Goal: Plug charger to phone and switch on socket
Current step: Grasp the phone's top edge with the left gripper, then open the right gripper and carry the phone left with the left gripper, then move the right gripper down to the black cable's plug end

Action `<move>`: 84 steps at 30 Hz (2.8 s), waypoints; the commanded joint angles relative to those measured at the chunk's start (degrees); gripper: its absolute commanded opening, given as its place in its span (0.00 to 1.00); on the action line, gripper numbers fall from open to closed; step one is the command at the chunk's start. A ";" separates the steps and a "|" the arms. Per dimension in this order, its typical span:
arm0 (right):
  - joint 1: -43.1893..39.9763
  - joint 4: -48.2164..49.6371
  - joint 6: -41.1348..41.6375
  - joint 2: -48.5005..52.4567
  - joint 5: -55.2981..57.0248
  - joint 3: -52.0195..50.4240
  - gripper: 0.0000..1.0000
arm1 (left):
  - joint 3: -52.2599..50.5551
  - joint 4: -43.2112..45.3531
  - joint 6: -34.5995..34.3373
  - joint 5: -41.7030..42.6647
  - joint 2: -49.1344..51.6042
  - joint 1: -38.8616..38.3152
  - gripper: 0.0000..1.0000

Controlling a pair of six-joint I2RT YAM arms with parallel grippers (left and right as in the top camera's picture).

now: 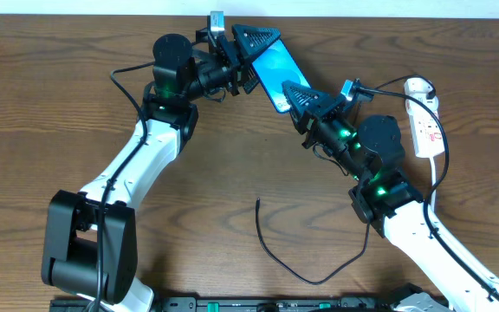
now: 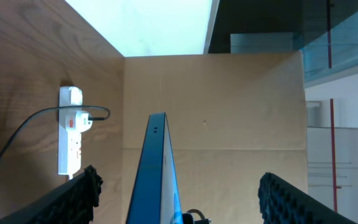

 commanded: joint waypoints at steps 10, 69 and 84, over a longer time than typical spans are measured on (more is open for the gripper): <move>1.79 0.85 0.55 -0.37 0.70 0.61 0.01 | 0.87 0.24 0.74 0.11 -1.27 -0.11 0.79; 0.26 0.07 -6.88 -0.37 0.61 0.59 0.99 | 0.85 0.11 0.72 7.50 -1.27 11.56 0.07; -1.53 -7.54 -34.95 1.66 -8.81 8.50 0.99 | 0.85 0.13 1.66 24.20 -1.27 28.79 0.07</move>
